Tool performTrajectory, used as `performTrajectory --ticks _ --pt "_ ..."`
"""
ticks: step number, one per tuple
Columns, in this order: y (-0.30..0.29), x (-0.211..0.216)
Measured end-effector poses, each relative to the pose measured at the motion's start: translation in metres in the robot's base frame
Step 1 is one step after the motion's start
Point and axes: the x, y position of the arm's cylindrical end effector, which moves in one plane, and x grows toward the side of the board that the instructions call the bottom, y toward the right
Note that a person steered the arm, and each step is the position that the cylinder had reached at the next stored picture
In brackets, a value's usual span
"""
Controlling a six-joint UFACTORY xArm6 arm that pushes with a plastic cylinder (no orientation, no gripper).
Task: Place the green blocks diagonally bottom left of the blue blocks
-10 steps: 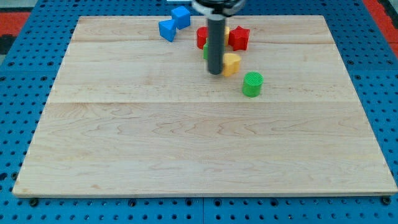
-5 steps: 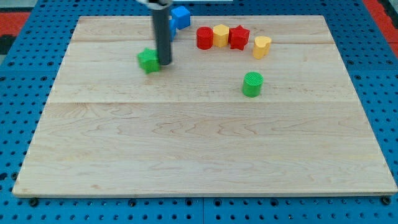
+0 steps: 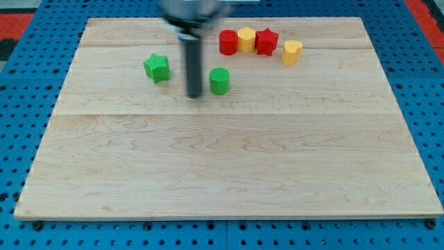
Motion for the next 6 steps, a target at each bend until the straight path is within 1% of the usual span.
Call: performTrajectory --ticks 1,2,3,4,5,6 --pt "0.043 0.041" --pt "0.117 0.012" --pt "0.118 -0.026" --pt "0.031 -0.02" --pt "0.033 -0.043" --pt "0.112 -0.05"
